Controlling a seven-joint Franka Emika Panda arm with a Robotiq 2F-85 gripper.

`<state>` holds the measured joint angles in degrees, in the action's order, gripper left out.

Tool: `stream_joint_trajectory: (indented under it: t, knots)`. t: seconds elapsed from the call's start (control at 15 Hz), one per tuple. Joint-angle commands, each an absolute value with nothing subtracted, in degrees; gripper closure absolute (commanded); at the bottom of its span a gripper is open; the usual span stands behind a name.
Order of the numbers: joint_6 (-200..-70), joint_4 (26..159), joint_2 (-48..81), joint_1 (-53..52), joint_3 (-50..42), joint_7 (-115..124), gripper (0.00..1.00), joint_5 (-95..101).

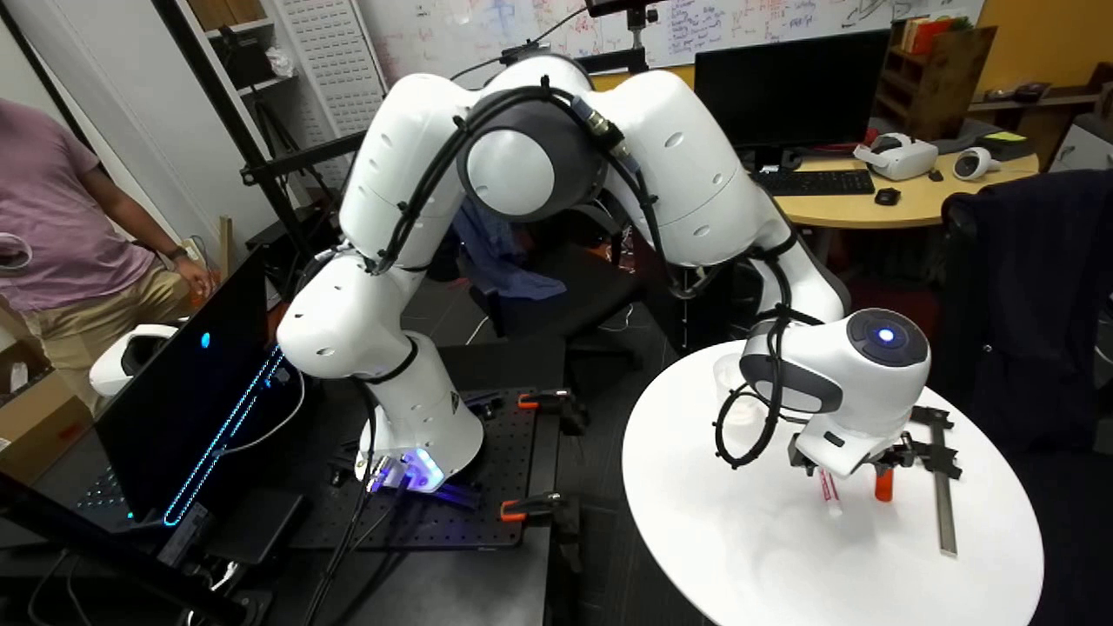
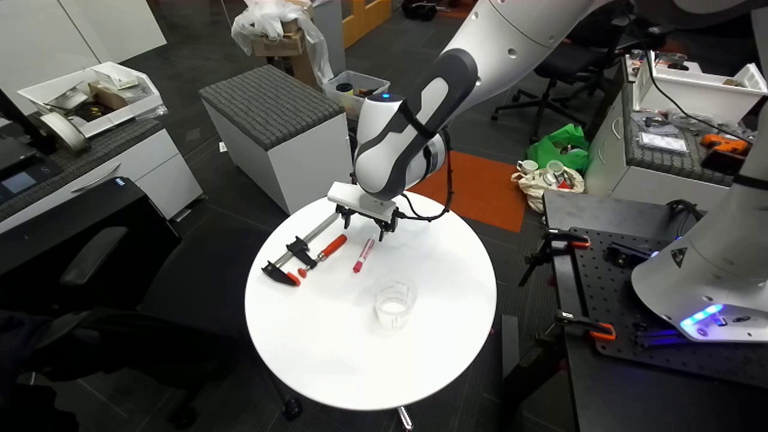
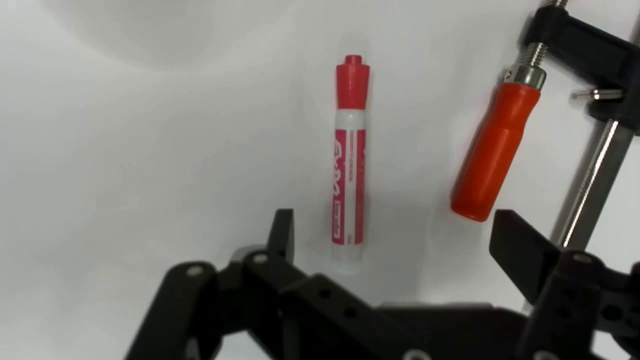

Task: Pick up the marker and put it in the cup

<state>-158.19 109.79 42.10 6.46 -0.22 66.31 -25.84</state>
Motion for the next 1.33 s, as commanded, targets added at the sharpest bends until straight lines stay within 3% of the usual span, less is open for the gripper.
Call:
stream_joint_trajectory:
  t: [0.0,1.27]
  knots:
    - [-154.4,105.8,44.1,5.8,-1.3,66.2,0.0,-26.0]
    - [-153.1,105.5,45.9,5.8,-0.5,65.3,0.0,-27.1]
